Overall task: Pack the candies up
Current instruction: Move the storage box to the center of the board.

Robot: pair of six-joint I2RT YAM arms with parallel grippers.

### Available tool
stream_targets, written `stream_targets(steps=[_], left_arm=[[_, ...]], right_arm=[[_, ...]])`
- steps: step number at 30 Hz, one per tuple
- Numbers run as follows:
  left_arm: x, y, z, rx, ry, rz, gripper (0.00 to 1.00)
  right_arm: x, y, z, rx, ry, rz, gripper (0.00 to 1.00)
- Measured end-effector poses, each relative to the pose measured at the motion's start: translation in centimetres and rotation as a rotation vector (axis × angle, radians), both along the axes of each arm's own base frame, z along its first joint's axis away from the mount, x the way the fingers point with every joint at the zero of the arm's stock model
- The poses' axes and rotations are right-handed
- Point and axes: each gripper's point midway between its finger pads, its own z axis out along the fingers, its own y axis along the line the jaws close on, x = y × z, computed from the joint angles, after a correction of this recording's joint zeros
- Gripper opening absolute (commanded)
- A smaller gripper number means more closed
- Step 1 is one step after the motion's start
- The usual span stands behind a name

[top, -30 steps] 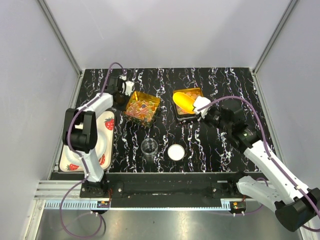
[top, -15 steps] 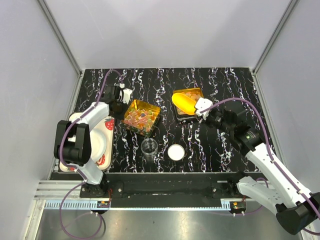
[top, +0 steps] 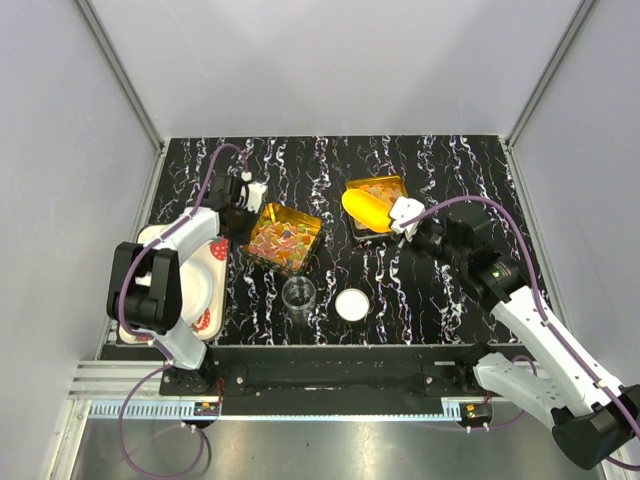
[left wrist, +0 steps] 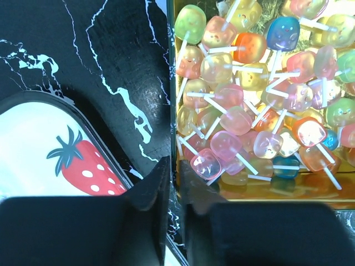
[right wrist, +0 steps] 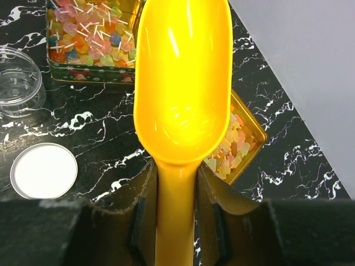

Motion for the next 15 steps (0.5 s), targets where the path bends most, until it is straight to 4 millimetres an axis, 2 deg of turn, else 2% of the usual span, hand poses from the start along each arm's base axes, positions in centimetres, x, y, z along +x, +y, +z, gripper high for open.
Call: stream_targets(steps=[2, 6, 12, 15], left_arm=[[0.2, -0.1, 0.3, -0.002, -0.005, -0.002, 0.47], [1.0, -0.4, 1.5, -0.010, -0.025, -0.011, 0.66], [3.2, -1.0, 4.4, -0.031, -0.100, -0.019, 0.71], [5.4, -1.6, 6.2, -0.039, -0.146, -0.030, 0.70]], right_arm=[[-0.1, 0.0, -0.1, -0.001, 0.003, 0.002, 0.00], [-0.1, 0.0, -0.1, -0.001, 0.005, 0.003, 0.00], [-0.1, 0.0, -0.1, -0.001, 0.006, 0.004, 0.00], [-0.1, 0.0, -0.1, -0.001, 0.007, 0.004, 0.00]])
